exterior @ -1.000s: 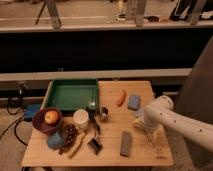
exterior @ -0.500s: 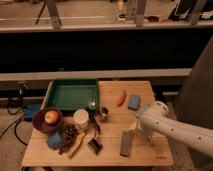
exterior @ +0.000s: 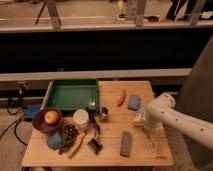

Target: Place fork in metal cup

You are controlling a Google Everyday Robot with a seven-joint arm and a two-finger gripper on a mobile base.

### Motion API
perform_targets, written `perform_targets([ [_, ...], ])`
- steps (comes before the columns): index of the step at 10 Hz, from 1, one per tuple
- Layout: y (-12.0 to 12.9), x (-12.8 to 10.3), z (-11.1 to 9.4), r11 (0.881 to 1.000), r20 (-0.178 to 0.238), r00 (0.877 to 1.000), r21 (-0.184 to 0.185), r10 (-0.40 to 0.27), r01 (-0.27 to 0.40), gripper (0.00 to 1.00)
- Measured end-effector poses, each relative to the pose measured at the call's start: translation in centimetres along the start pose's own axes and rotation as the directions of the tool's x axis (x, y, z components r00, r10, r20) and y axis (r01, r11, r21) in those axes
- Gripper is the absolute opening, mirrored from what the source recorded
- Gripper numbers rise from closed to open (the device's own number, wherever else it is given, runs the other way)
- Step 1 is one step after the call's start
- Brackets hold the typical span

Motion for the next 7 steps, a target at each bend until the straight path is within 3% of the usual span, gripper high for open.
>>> perform_targets([
  [5,0.73,-0.26,0.65,0.993,0.037,0.993,0.007,-0.115,0.115,0.8],
  [7,0.69,-0.22,1.14,0.993,0.056,0.991,-0.001,-0.121,0.121,0.76],
])
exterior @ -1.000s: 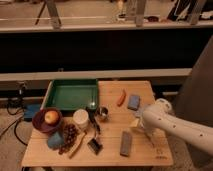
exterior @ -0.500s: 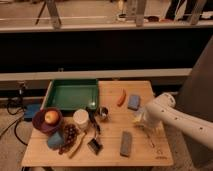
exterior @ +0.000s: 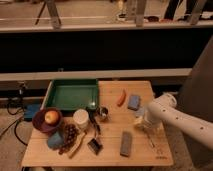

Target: Place fork in metal cup

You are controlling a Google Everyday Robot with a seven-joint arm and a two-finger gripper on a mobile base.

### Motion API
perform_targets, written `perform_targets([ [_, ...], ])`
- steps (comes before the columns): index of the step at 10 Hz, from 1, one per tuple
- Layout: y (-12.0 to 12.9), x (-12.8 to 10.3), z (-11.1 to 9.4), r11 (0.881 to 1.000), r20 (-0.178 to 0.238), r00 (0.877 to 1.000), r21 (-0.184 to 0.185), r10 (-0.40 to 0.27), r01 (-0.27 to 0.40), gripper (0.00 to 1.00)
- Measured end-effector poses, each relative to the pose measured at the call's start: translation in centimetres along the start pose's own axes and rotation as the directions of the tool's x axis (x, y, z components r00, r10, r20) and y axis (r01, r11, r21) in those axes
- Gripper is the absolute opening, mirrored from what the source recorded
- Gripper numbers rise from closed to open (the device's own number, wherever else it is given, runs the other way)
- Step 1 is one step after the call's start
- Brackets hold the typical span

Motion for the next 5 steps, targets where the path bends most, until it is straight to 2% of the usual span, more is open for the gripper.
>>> perform_targets([
  [3,0.37,0.05,0.65,1.0,0.018,1.0,-0.014,0.003,-0.002,0.46],
  [5,0.61,0.15,0.87,1.0,0.05,0.999,-0.002,-0.002,0.002,0.25],
])
